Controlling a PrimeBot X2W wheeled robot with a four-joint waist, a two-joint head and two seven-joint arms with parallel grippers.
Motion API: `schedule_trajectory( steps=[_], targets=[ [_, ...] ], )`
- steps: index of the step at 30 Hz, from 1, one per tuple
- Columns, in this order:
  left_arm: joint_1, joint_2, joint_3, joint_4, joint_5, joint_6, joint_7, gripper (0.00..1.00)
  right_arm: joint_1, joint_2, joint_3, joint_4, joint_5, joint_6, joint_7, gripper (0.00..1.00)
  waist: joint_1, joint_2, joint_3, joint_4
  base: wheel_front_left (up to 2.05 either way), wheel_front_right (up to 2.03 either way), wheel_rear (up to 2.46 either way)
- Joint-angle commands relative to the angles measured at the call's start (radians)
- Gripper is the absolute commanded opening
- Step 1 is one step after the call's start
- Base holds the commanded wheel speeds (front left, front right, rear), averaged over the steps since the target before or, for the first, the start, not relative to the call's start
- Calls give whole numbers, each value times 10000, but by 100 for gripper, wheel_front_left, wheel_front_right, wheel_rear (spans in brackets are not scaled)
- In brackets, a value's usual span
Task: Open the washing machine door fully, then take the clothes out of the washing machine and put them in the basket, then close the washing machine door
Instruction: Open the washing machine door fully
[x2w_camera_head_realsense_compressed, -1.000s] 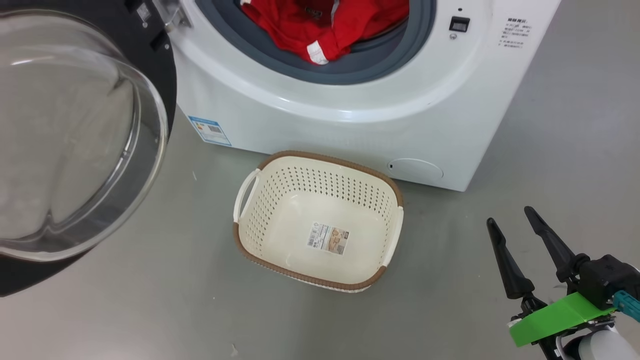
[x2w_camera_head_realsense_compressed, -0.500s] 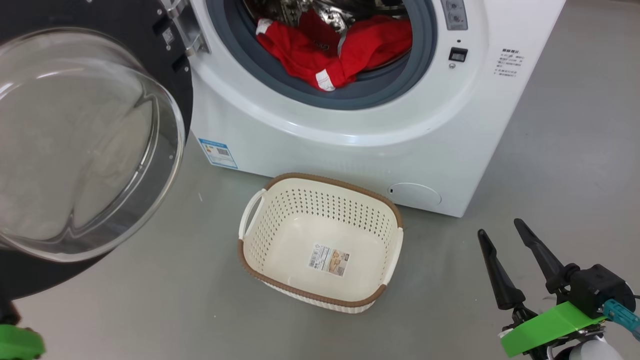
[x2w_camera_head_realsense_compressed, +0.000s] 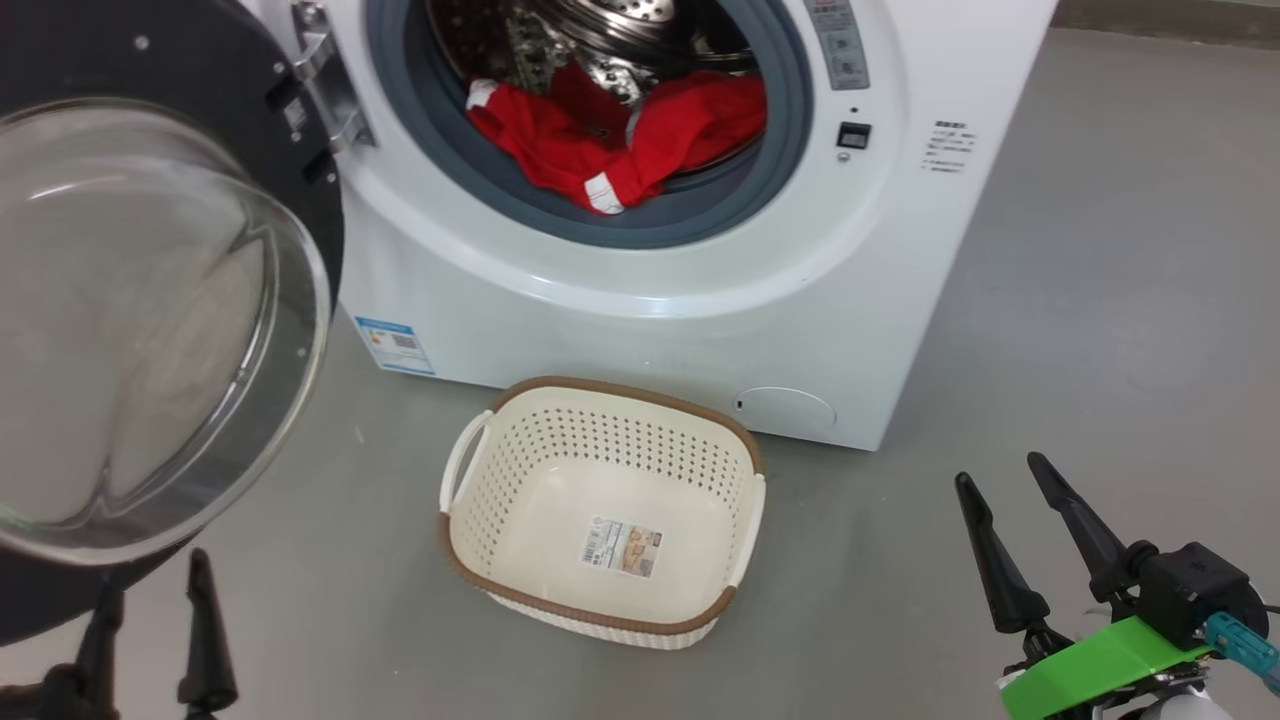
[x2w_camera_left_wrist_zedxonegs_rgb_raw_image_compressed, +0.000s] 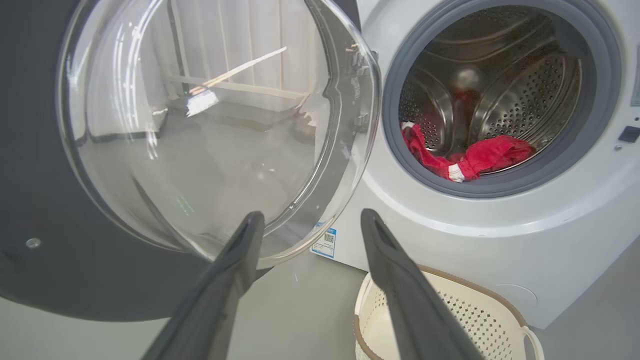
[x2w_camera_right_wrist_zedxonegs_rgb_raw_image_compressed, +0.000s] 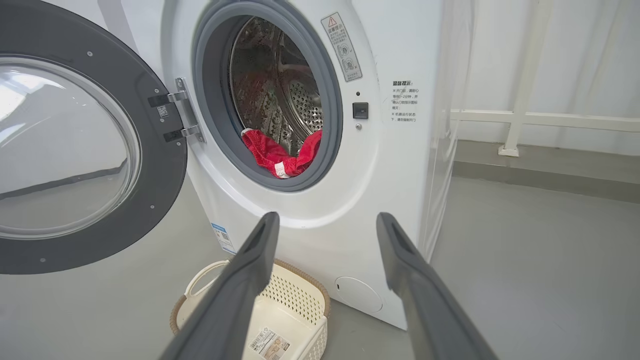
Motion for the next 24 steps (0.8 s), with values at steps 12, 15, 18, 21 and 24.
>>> schedule_trajectory(
  steps=[12, 15, 18, 21, 24],
  targets=[
    [621, 286, -1227, -1436, -62, -53, -49, 100, 7, 94, -239, -345, 7, 63, -65, 100, 0, 0, 26, -1856, 0, 0, 0],
    [747, 308, -1376, -1604, -114, -53, -49, 100, 18, 134, -302, -348, 0, 63, -65, 100, 0, 0, 16, -2241, 0, 0, 0],
    [908, 319, -1496, -1741, -153, -53, -49, 100, 12, 151, -386, -367, -4, 63, -65, 100, 0, 0, 15, -2617, 0, 0, 0],
    [1047, 320, -1569, -1895, -169, -53, -49, 100, 14, 141, -495, -390, -4, 63, -65, 100, 0, 0, 21, -2927, 0, 0, 0],
    [1127, 314, -1596, -2001, -179, -53, -49, 100, 42, 132, -604, -408, 2, 63, -65, 100, 0, 0, 48, -3152, 0, 0, 0]
  ],
)
